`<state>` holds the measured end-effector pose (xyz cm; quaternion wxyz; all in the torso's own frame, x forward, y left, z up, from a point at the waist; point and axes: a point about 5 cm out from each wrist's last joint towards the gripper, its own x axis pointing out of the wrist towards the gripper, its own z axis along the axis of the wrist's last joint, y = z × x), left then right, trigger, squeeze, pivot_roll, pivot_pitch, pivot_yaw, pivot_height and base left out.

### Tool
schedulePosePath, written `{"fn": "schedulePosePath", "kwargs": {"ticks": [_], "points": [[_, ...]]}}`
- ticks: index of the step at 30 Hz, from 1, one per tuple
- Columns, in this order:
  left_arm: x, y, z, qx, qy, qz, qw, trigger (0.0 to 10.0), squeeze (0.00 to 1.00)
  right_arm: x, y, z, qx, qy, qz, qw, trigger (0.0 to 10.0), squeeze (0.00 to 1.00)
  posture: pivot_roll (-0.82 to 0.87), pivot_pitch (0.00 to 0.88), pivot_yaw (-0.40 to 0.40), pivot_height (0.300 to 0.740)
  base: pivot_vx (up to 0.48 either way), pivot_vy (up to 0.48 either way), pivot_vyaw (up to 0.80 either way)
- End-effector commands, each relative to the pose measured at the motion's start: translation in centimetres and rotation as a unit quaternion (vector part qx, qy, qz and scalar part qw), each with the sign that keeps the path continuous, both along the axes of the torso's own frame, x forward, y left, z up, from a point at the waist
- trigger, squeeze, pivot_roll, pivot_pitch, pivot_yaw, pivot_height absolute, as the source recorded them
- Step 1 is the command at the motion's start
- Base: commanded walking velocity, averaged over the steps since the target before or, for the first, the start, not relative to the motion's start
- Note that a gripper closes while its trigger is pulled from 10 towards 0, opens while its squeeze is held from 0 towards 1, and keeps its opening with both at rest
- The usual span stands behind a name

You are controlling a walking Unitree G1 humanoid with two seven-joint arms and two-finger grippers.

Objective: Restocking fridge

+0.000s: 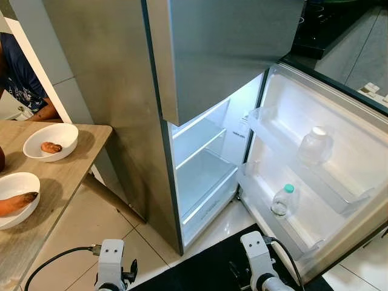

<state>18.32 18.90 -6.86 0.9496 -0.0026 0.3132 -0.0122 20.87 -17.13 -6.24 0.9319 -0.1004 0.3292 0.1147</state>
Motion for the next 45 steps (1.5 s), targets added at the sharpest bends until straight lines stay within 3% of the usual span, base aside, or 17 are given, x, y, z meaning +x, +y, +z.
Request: {"fn": "schedulePosePath", "kwargs": {"ticks": [1, 17, 37, 40, 45], "points": [[-0.3, -0.2, -0.2, -0.001, 0.007, -0.007, 1.000, 10.0, 0.00, -0.3, 0.0, -0.2, 0.003, 0.009, -0.004, 1.000, 10.0, 0.00, -0.07, 0.069, 0.032, 0.719, 0.000, -0.364, 0.00], [-0.2, -0.3, -0.2, -0.006, 0.009, -0.006, 1.000, 10.0, 0.00, -0.3, 0.0, -0.2, 0.004, 0.008, -0.007, 1.000, 10.0, 0.00, -0.07, 0.069, 0.036, 0.719, 0.000, -0.468, 0.00], [-0.4, 0.2, -0.2, -0.008, 0.009, 0.008, 1.000, 10.0, 0.00, -0.5, 0.0, -0.3, 0.003, 0.010, -0.008, 1.000, 10.0, 0.00, -0.08, 0.058, 0.037, 0.719, 0.000, 0.000, 0.00], [-0.5, 0.2, -0.2, -0.005, 0.007, 0.001, 1.000, 10.0, 0.00, -0.7, -0.4, -0.5, -0.006, 0.018, -0.008, 1.000, 10.0, 0.00, -0.08, 0.055, 0.035, 0.719, 0.000, 0.000, 0.00], [-1.1, 0.3, -0.3, 0.002, 0.012, -0.047, 0.999, 10.0, 0.00, -2.8, -2.5, -1.4, -0.029, 0.058, -0.025, 0.998, 10.0, 0.00, -0.09, 0.054, 0.036, 0.719, 0.000, 0.000, 0.00]]}}
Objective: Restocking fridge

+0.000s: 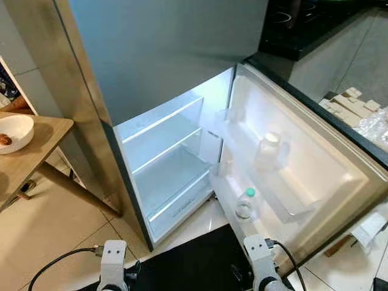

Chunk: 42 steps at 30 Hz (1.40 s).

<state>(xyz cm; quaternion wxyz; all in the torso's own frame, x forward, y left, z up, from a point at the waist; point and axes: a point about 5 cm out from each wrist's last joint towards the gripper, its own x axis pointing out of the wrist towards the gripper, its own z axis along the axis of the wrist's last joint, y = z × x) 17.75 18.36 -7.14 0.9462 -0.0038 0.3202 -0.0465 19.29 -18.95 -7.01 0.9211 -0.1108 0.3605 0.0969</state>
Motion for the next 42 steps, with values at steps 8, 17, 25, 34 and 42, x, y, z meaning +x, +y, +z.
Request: {"fn": "schedulePosePath", "kwargs": {"ticks": [8, 17, 25, 34, 42], "points": [[-0.4, 1.0, 0.2, 0.003, -0.006, -0.032, 0.999, 10.0, 0.00, -3.2, -5.6, -0.7, -0.090, 0.055, -0.086, 0.991, 10.0, 0.00, -0.09, 0.055, 0.041, 0.719, 0.000, 0.000, 0.00], [1.3, -0.3, 1.4, -0.043, -0.053, -0.090, 0.994, 10.0, 0.00, -2.9, -10.5, 1.0, -0.176, 0.043, -0.177, 0.967, 10.0, 0.00, -0.10, 0.062, 0.033, 0.719, 0.000, 0.000, 0.00], [1.2, -0.3, 1.1, -0.023, -0.037, -0.092, 0.995, 10.0, 0.00, -2.4, -7.2, 0.0, -0.073, 0.049, -0.122, 0.989, 10.0, 0.00, -0.10, 0.066, 0.034, 0.719, 0.000, 0.000, 0.00], [0.4, 0.5, 0.0, 0.021, 0.025, -0.039, 0.999, 10.0, 0.00, -2.7, -1.3, -1.6, -0.035, 0.088, -0.029, 0.995, 10.0, 0.00, -0.09, 0.074, 0.038, 0.719, 0.000, 0.000, 0.00], [0.3, 0.5, -0.5, 0.036, 0.059, -0.007, 0.998, 10.0, 0.00, -1.1, 0.7, -1.3, -0.031, 0.080, -0.005, 0.996, 10.0, 0.00, -0.08, 0.073, 0.033, 0.719, 0.000, 0.000, 0.00]]}}
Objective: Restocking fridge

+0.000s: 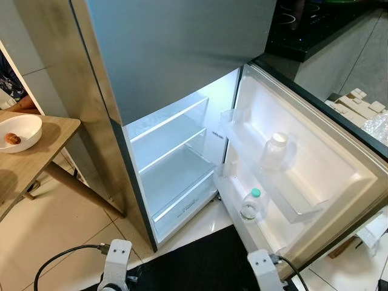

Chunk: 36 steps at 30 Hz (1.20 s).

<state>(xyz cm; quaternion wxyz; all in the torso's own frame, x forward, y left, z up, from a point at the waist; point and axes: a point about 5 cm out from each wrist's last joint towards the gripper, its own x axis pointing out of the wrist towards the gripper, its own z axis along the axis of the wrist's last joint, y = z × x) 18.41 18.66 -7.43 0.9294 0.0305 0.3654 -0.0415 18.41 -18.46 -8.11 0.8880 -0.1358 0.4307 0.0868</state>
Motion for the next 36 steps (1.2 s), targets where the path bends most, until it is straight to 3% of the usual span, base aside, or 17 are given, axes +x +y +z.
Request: {"fn": "schedulePosePath", "kwargs": {"ticks": [1, 9, 19, 36], "points": [[-0.4, 0.0, -0.3, -0.003, 0.013, -0.001, 1.000, 10.0, 0.00, -0.1, 0.3, -0.1, 0.009, 0.003, 0.003, 1.000, 10.0, 0.00, -0.08, 0.072, 0.032, 0.719, 0.000, 0.000, 0.00], [-0.7, -0.3, -0.4, -0.001, 0.013, 0.005, 1.000, 10.0, 0.00, 0.1, 0.1, 0.0, 0.013, 0.004, 0.001, 1.000, 10.0, 0.00, -0.08, 0.074, 0.027, 0.719, 0.000, 0.000, -0.66], [-0.7, -0.2, -0.3, -0.006, 0.006, 0.004, 1.000, 10.0, 0.00, -0.9, 0.1, -0.5, 0.016, 0.020, -0.007, 1.000, 10.0, 0.00, -0.08, 0.074, 0.028, 0.719, 0.000, 0.000, -0.79], [-0.3, -0.4, 0.0, -0.014, -0.006, -0.011, 1.000, 10.0, 0.00, -0.9, 0.4, -0.4, 0.027, 0.014, 0.000, 1.000, 10.0, 0.00, -0.08, 0.074, 0.030, 0.719, -0.066, 0.000, 0.00]]}}
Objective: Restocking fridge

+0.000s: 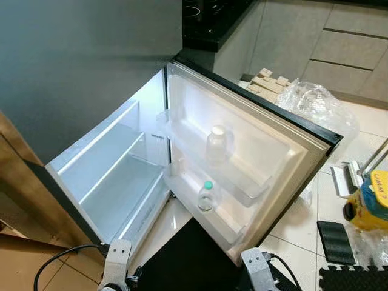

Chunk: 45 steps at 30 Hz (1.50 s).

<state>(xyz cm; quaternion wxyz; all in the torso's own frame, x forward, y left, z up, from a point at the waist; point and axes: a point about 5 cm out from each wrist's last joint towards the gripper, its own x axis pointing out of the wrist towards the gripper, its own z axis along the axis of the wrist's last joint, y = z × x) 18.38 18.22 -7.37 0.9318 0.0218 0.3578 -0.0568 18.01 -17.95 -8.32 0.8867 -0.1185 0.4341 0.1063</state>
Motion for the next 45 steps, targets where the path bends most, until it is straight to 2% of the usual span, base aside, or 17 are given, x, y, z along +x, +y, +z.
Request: {"fn": "schedulePosePath", "kwargs": {"ticks": [1, 17, 45], "points": [[-0.27, 0.05, -0.09, 0.000, 0.001, 0.000, 1.000, 10.0, 0.00, -0.44, -0.15, -0.20, 0.003, 0.006, -0.009, 1.000, 10.0, 0.00, -0.08, 0.074, 0.029, 0.719, -0.322, 0.000, 0.00], [-0.41, 0.12, -0.18, -0.002, 0.006, -0.001, 1.000, 10.0, 0.00, -0.48, -0.11, -0.22, 0.004, 0.005, -0.011, 1.000, 10.0, 0.00, -0.08, 0.074, 0.033, 0.719, -0.314, 0.000, 0.00], [-0.17, 0.07, -0.18, -0.003, 0.014, -0.004, 1.000, 10.0, 0.00, 0.27, -0.13, 0.22, 0.018, -0.013, -0.020, 1.000, 10.0, 0.00, -0.09, 0.043, 0.039, 0.719, 0.000, 0.000, 0.00]]}}
